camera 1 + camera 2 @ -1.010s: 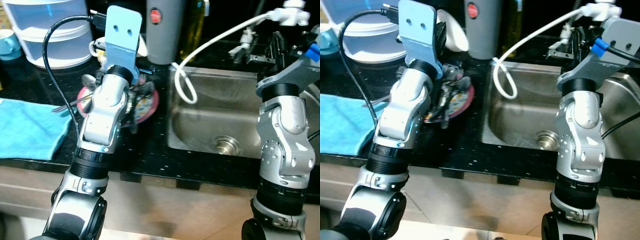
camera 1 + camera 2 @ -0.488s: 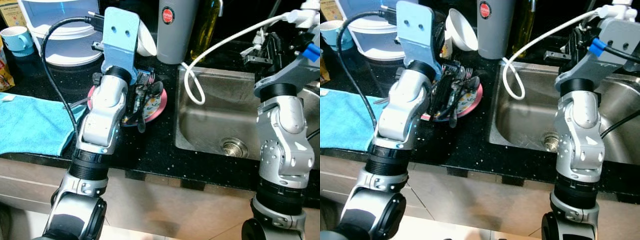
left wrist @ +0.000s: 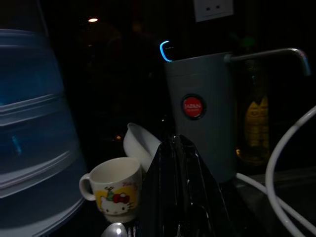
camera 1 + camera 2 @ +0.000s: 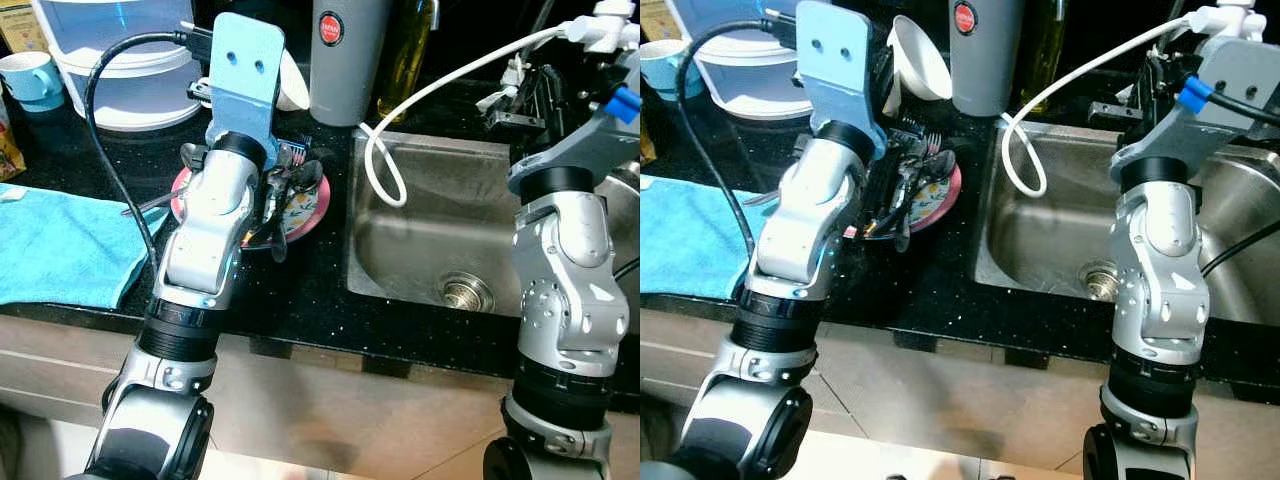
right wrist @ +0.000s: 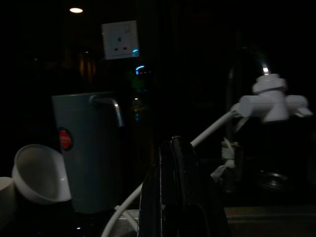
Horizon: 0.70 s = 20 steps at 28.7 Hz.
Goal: Kitchen organization
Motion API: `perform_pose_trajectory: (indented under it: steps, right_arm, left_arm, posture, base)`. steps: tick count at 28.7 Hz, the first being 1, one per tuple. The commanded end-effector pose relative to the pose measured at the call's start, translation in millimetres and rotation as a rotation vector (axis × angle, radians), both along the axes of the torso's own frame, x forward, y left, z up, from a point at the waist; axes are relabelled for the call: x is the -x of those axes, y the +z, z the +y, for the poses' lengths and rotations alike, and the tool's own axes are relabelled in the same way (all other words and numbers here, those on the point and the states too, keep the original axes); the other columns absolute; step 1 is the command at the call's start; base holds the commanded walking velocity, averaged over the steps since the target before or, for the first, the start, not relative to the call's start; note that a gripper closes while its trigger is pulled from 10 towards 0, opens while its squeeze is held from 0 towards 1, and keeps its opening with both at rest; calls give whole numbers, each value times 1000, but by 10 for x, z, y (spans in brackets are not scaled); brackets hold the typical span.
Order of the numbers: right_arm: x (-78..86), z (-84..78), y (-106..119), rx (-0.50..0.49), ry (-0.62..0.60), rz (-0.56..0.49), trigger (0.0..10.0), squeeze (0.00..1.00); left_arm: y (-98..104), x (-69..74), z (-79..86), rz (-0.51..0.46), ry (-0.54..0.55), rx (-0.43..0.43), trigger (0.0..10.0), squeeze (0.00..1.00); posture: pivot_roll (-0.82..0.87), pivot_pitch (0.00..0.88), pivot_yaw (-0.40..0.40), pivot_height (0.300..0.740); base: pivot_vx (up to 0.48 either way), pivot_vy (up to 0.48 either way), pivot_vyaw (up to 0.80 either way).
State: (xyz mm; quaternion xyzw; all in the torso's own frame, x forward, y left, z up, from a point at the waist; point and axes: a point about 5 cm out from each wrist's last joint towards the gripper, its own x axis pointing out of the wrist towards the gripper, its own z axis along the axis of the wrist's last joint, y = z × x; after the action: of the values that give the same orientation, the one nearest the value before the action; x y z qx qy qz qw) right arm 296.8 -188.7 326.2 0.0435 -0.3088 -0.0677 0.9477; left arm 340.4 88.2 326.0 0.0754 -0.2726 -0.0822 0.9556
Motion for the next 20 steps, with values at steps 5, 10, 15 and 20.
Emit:
perform_pose_trajectory:
  steps: [5, 10, 15, 20]
  right_arm:
    - [2, -5, -35, 0, -5, 20, 10000, 0]
    - [-3, 2, -33, 2, -2, 19, 10000, 0]
    - [-2, 4, -40, 4, 0, 19, 10000, 0]
    - [-10, 2, -46, 4, 1, 21, 10000, 0]
  left_arm:
    - [-21, 20, -25, 6, -16, 4, 10000, 0]
    - [-9, 25, -20, -6, -19, 23, 10000, 0]
    - [-19, 25, -8, -5, -14, 22, 10000, 0]
    - [-35, 24, -15, -1, -22, 22, 10000, 0]
  posture:
    - [20, 97, -12, 740]
    - [20, 90, -14, 740]
    - [21, 83, -14, 740]
    - [22, 78, -12, 740]
  base:
    - [0, -463, 0]
    - [0, -185, 0]
    - [0, 0, 0]
    - [0, 0, 0]
